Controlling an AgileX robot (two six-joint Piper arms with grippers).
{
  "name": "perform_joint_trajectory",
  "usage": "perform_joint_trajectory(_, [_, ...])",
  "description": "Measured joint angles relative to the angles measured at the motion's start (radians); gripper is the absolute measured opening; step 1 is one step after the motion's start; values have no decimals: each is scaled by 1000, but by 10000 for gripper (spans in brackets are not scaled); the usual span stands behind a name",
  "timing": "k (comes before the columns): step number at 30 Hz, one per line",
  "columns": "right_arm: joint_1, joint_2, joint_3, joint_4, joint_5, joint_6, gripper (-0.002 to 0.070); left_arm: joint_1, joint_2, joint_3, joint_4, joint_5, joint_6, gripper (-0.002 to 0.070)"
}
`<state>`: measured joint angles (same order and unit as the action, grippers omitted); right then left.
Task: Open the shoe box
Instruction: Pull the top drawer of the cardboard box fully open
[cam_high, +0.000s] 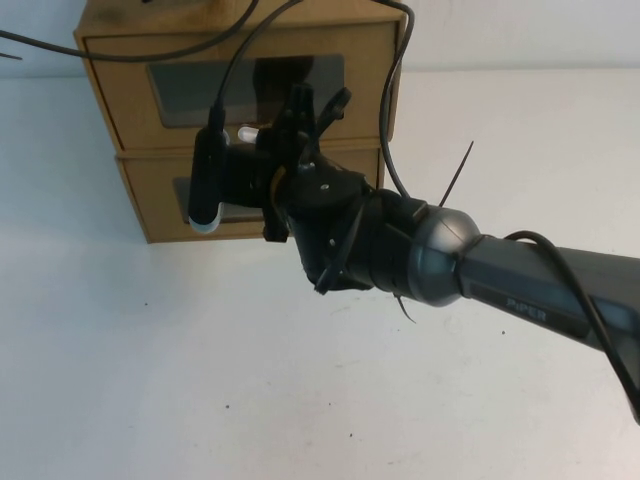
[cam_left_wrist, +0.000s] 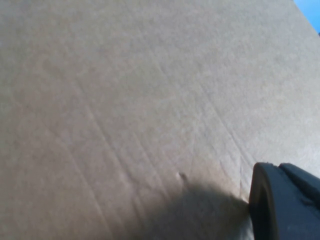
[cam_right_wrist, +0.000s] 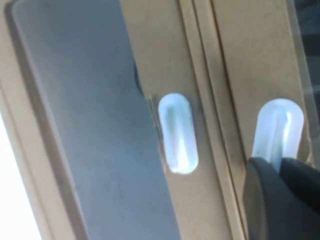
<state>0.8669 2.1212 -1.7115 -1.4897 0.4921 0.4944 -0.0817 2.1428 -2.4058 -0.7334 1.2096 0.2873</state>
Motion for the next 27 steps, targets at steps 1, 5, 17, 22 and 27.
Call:
perform_joint_trajectory(1, [0,-2,0,26,5,-20,9,0,0,0,0,0,0,-6])
perform_joint_trajectory(5, [8,-22,9,94,11,-86,8,0,0,0,4,6,-10,-6])
perform_joint_trajectory(17, [68,-214,257,137,-2,-99,8,-2,0,0,2,25,-22,-6])
perform_joint_trajectory(22, [119,-313,368,202,15,-99,7,-7,0,0,0,27,-22,-5])
perform_joint_trajectory(27, [194,-419,445,310,81,-99,7,-8,0,0,2,27,-22,-6])
